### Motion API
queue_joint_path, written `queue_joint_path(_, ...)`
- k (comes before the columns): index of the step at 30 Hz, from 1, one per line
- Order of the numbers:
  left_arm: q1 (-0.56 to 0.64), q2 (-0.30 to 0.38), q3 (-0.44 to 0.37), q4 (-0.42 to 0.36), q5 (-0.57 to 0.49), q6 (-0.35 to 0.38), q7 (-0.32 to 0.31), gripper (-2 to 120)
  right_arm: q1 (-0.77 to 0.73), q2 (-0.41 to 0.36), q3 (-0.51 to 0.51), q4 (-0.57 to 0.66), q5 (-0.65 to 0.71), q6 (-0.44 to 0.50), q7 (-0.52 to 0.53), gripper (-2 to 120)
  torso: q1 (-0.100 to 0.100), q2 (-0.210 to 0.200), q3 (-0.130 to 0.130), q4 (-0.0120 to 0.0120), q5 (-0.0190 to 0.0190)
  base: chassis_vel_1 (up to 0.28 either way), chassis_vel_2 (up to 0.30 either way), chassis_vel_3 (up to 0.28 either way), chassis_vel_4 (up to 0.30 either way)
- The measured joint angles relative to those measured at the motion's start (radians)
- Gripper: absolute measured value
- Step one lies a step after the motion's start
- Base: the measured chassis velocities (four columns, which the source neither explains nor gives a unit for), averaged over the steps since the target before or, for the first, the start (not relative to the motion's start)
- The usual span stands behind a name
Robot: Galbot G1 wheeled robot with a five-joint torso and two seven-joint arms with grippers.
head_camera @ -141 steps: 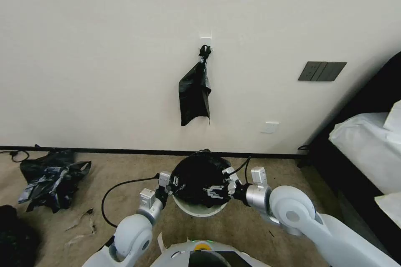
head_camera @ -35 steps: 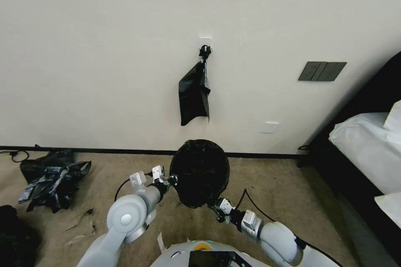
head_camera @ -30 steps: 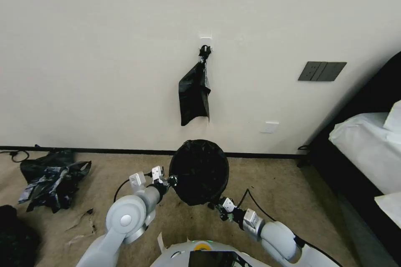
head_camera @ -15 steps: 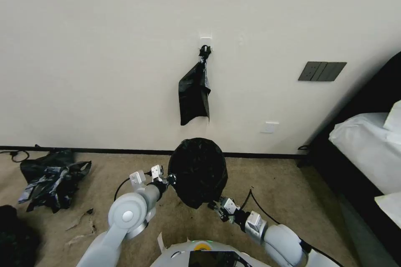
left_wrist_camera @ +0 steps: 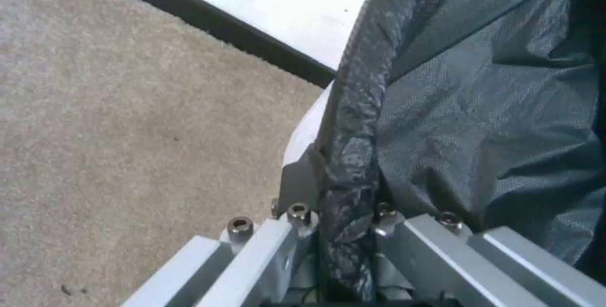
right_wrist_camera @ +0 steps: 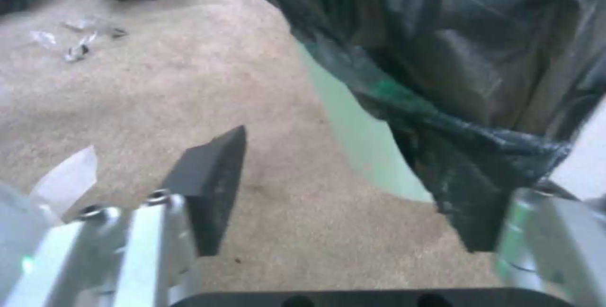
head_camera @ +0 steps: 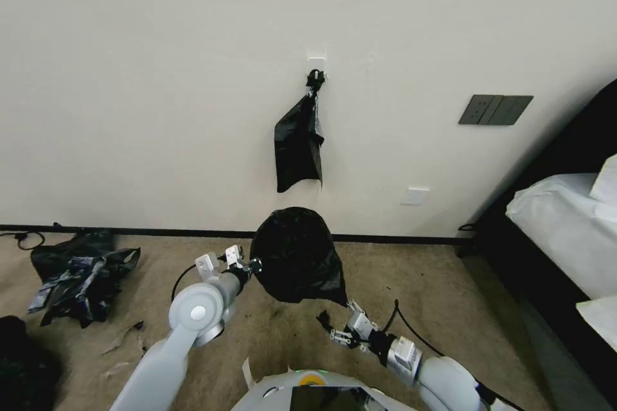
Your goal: Place a trash bag onto the trash bin.
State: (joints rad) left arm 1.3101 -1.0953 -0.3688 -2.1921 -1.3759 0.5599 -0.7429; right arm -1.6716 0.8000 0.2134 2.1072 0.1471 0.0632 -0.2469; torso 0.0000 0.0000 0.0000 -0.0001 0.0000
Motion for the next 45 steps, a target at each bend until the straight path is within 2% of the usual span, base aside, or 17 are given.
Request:
queue_joint_path(7, -0.016, -0.004, -0.01, 0.028, 0.005, -0.016, 0.0, 0, -0.04, -0.001, 0.032, -0.004, -0.05, 0.124, -0.046, 99, 0.0, 0.0, 0.0, 0.0001, -0.0001, 0.0, 0.0, 0.0, 0.0)
queue_joint_path(10, -0.018, -0.001, -0.012, 0.032, 0.008, -0.021, 0.0, 0, -0.043, -0.001, 0.035, -0.014, -0.062, 0.158, -0.056, 100, 0.0, 0.0, 0.0, 0.0, -0.0001, 0.0, 0.0, 0.0, 0.0)
queue_joint_path(11, -0.018, 0.001, -0.015, 0.033, 0.012, -0.029, 0.0, 0, -0.043, 0.0, 0.043, -0.037, -0.078, 0.207, -0.066, 100, 0.0, 0.0, 0.0, 0.0, 0.0001, 0.0, 0.0, 0.0, 0.0)
queue_joint_path(14, -0.011, 0.002, -0.016, 0.029, 0.023, -0.033, 0.0, 0, -0.047, -0.001, 0.05, -0.047, -0.082, 0.222, -0.067, 100, 0.0, 0.0, 0.0, 0.0, 0.0001, 0.0, 0.0, 0.0, 0.0)
queue_joint_path(18, 0.016, -0.001, -0.005, 0.005, 0.115, -0.054, 0.028, 0, -0.06, -0.005, 0.057, -0.018, -0.035, 0.21, -0.032, 100, 0.0, 0.0, 0.0, 0.0, 0.0001, 0.0, 0.0, 0.0, 0.0)
queue_joint_path(21, 0.041, -0.012, 0.03, -0.003, 0.264, -0.093, 0.08, 0, -0.055, -0.007, 0.057, 0.061, 0.069, 0.142, 0.033, 100, 0.0, 0.0, 0.0, 0.0, -0.0001, 0.0, 0.0, 0.0, 0.0)
queue_joint_path(23, 0.045, -0.015, 0.038, -0.003, 0.289, -0.101, 0.085, 0, -0.052, -0.008, 0.057, 0.082, 0.095, 0.125, 0.048, 100, 0.0, 0.0, 0.0, 0.0002, 0.0, 0.0, 0.0, 0.0, 0.0)
queue_joint_path(26, 0.065, -0.029, 0.072, -0.007, 0.372, -0.126, 0.107, 0, -0.049, -0.019, 0.057, 0.173, 0.202, 0.025, 0.11, 86, 0.0, 0.0, 0.0, -0.0001, -0.0001, 0.0, 0.0, 0.0, 0.0)
queue_joint_path(28, 0.071, -0.032, 0.082, -0.009, 0.397, -0.134, 0.116, 0, -0.047, -0.022, 0.056, 0.195, 0.231, -0.003, 0.126, 83, 0.0, 0.0, 0.0, 0.0, 0.0, 0.0, 0.0, 0.0, 0.0)
queue_joint_path(30, 0.084, -0.036, 0.117, -0.015, 0.473, -0.159, 0.139, 0, -0.024, -0.025, 0.046, 0.254, 0.317, -0.086, 0.202, 73, 0.0, 0.0, 0.0, 0.0001, 0.0, 0.0, 0.0, 0.0, 0.0)
queue_joint_path(31, 0.084, -0.036, 0.117, -0.015, 0.473, -0.159, 0.139, 0, -0.024, -0.025, 0.046, 0.254, 0.317, -0.086, 0.202, 73, 0.0, 0.0, 0.0, 0.0001, 0.0, 0.0, 0.0, 0.0, 0.0)
queue_joint_path(32, 0.085, -0.038, 0.128, -0.017, 0.488, -0.165, 0.141, 0, -0.009, -0.024, 0.041, 0.276, 0.36, -0.13, 0.238, 68, 0.0, 0.0, 0.0, 0.0001, 0.0001, 0.0, 0.0, 0.0, 0.0)
queue_joint_path(34, 0.087, -0.039, 0.174, -0.022, 0.527, -0.177, 0.143, 0, 0.045, -0.016, 0.03, 0.342, 0.53, -0.293, 0.352, 58, 0.0, 0.0, 0.0, 0.0, 0.0, 0.0, 0.0, 0.0, 0.0)
queue_joint_path(36, 0.087, -0.04, 0.188, -0.022, 0.542, -0.181, 0.144, 0, 0.061, -0.013, 0.028, 0.356, 0.572, -0.34, 0.382, 56, 0.0, 0.0, 0.0, 0.0, 0.0, 0.0, 0.0, 0.0, 0.0)
queue_joint_path(38, 0.084, -0.044, 0.251, -0.017, 0.613, -0.196, 0.145, 0, 0.146, -0.008, 0.001, 0.388, 0.722, -0.502, 0.495, 44, 0.0, 0.0, 0.0, 0.0, 0.0, 0.0, 0.0, 0.0, 0.0)
queue_joint_path(39, 0.081, -0.046, 0.268, -0.015, 0.628, -0.199, 0.145, 0, 0.182, -0.009, -0.021, 0.386, 0.755, -0.534, 0.526, 39, 0.0, 0.0, 0.0, -0.0001, 0.0, 0.0, 0.0, 0.0, 0.0)
queue_joint_path(45, 0.062, -0.05, 0.335, -0.002, 0.684, -0.207, 0.129, 0, 0.393, 0.004, -0.148, 0.302, 0.884, -0.618, 0.672, 20, 0.0, 0.0, 0.0, 0.0001, 0.0, 0.0, 0.0, 0.0, 0.0)
